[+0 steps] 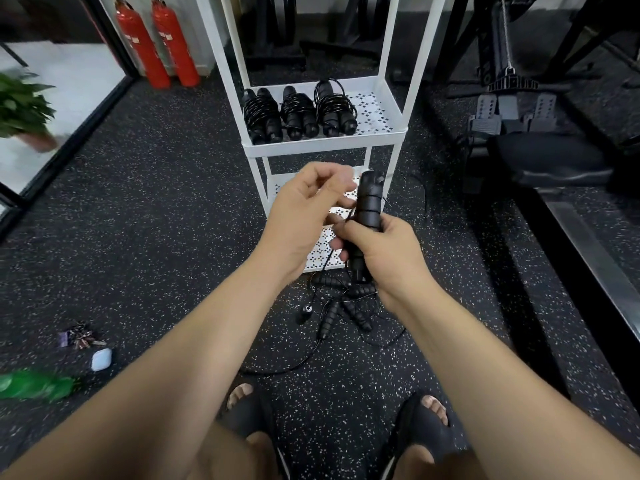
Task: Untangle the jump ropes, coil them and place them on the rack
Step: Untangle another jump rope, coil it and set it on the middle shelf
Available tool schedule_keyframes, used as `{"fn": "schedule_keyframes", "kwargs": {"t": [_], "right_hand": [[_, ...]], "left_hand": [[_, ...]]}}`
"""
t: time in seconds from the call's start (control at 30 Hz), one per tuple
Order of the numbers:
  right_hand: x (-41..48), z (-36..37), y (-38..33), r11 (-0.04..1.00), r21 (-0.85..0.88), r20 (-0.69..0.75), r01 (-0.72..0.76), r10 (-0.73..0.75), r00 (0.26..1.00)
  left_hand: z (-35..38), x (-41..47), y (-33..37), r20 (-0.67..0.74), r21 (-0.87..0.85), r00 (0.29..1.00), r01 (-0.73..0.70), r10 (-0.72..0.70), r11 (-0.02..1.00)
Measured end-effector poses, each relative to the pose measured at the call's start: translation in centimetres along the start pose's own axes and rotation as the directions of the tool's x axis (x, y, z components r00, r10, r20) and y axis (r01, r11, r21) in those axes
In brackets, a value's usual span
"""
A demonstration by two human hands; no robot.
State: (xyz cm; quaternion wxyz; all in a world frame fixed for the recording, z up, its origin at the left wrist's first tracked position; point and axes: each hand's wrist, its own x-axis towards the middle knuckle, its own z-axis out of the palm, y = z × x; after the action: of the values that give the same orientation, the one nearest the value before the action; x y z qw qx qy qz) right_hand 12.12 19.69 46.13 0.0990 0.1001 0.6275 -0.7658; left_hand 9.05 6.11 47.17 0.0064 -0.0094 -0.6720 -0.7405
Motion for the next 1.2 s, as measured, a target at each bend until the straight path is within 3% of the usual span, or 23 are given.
{"fn": "schedule_keyframes", "kwargs": {"t": [0.17,0.27,0.47,0.67,0.83,1.0,1.2], "right_hand": [[-0.2,0.3,-1.8,0.997,-0.070,0.034,0.038,-0.035,0.999],[-0.3,0.2,-3.0,0.998,-0.043,0.036,0.051,-0.049,0.998],[-0.7,-1.1,-4.8,0.996,0.012,0.029,0.085,-0.085,0.996],[-1.4,-2.2,-6.0,0.994,0.037,0.005,0.106,-0.106,0.994],[-1.8,-2.5,-6.7,0.990,0.099,0.002,0.101,-0.102,0.995],[-1.7,-2.7,-7.5,0.983,0.148,0.004,0.109,-0.111,0.994],[-1.4,-2.9,-7.3,0.980,0.168,-0.006,0.107,-0.108,0.994]], "left_hand": [[-4.3,0.5,-2.7,-0.006,0.216,0.986,0.163,-0.166,0.963],[-6.5,0.6,-6.3,0.060,0.493,0.944,0.254,-0.324,0.832],[-6.4,-0.7,-12.2,0.122,0.679,0.826,0.334,-0.550,0.654],[-2.7,-2.5,-15.4,0.232,0.727,0.789,0.248,-0.569,0.641],[-0.9,-3.2,-16.5,0.307,0.742,0.835,0.091,-0.457,0.664],[-1.7,-3.3,-17.4,0.248,0.820,0.879,0.034,-0.408,0.571],[-3.3,-2.7,-17.1,0.197,0.861,0.869,0.068,-0.454,0.504]]}}
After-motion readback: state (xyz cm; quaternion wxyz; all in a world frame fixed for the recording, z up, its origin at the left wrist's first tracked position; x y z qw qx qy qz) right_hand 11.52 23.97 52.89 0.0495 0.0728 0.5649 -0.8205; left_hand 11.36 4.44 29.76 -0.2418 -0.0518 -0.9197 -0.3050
